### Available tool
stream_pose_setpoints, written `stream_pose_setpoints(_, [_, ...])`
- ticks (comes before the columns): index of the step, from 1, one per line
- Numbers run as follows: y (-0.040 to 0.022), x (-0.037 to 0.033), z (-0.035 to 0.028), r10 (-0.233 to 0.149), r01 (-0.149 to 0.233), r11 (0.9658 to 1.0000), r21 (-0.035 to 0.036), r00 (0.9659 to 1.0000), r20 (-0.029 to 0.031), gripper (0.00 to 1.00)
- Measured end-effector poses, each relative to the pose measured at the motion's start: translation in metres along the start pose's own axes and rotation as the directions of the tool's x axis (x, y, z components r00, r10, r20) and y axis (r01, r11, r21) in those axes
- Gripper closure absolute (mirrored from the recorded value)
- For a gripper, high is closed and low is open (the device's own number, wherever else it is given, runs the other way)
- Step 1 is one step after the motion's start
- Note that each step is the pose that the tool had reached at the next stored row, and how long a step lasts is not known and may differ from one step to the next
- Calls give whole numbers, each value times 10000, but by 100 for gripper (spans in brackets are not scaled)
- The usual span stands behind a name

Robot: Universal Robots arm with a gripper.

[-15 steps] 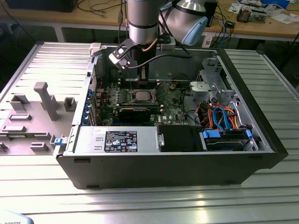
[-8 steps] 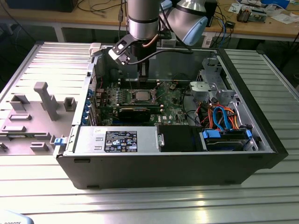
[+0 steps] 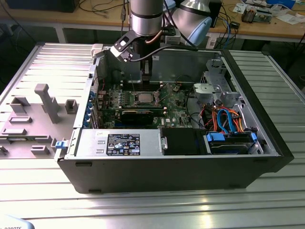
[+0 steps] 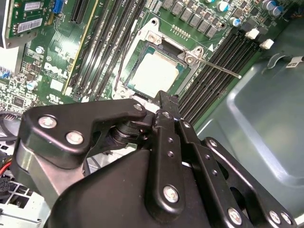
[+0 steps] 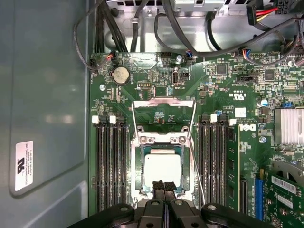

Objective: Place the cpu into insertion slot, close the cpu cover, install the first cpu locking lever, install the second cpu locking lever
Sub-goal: 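Close the cpu cover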

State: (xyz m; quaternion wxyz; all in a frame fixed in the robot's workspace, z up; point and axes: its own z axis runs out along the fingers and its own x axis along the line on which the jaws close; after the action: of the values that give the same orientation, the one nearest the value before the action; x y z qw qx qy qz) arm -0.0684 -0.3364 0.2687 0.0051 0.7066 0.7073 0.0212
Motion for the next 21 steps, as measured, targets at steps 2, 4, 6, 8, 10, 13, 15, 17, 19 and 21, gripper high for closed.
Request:
stream_pose_setpoints(2, [1, 1, -33, 0, 0, 10000, 1, 10000, 2, 89])
stream_pose_setpoints(4, [2, 1, -58, -1, 1, 10000, 0, 10000, 2, 89])
stream_pose_setpoints(6, [4, 2, -96, 0, 0, 10000, 0, 10000, 3, 89])
stream_pose_setpoints(8, [4, 2, -118, 0, 0, 10000, 1, 10000, 5, 89])
stream_pose_setpoints(10, [6, 3, -150, -1, 1, 10000, 1, 10000, 7, 89])
stream_pose_setpoints(13, [8, 4, -202, -2, 2, 10000, 0, 10000, 14, 89])
stream_pose_setpoints(15, [9, 5, -231, -1, 1, 10000, 0, 10000, 21, 89])
stream_pose_setpoints(17, [9, 5, -248, -2, 2, 10000, 0, 10000, 25, 89])
stream_pose_setpoints(19, [9, 6, -249, -1, 1, 10000, -2, 10000, 24, 89])
stream_pose_setpoints(21, [9, 6, -251, -1, 1, 10000, 0, 10000, 25, 89])
